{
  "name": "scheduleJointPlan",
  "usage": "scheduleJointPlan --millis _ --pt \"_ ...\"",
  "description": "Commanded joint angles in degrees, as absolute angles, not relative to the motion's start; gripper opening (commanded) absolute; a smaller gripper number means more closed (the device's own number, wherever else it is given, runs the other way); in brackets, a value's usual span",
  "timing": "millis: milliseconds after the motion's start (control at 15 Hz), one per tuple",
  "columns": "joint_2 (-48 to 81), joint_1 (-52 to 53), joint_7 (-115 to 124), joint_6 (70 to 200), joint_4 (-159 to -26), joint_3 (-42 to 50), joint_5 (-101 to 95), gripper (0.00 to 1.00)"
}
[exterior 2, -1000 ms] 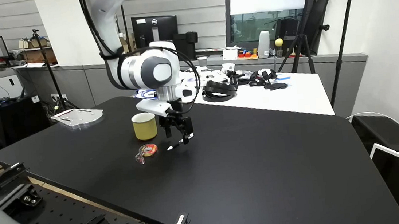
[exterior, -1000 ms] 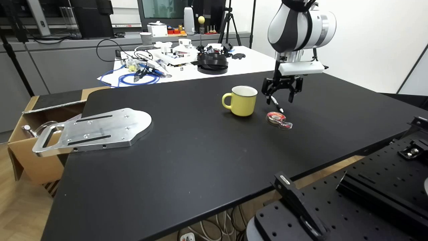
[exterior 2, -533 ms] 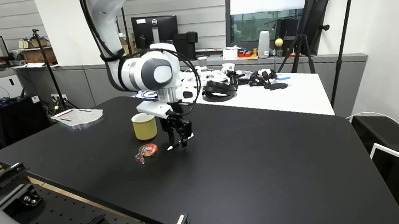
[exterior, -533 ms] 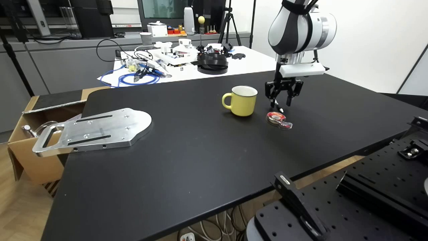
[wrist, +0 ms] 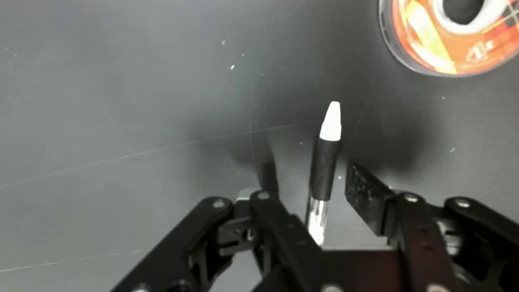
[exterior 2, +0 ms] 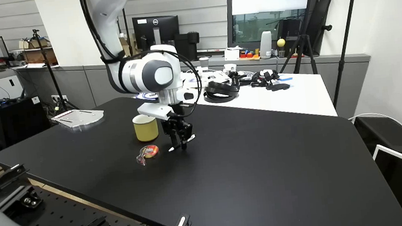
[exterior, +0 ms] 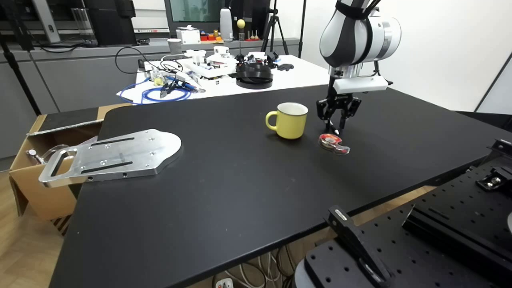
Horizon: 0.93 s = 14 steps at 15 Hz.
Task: Pick up the pen and put it in the cup
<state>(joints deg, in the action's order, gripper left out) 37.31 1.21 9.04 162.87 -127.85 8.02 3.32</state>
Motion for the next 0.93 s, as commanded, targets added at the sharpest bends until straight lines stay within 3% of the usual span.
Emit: scheduleJointPlan --millis 0,200,867 --pt "38.62 2.56 11.65 162.99 -126.70 9.44 2.97 0.18" --pt "38.06 3.01 11.90 162.53 -126.76 10.25 2.81 0.01" --pt "30.06 3.36 12.30 155.72 -125.39 12.16 2.00 0.03"
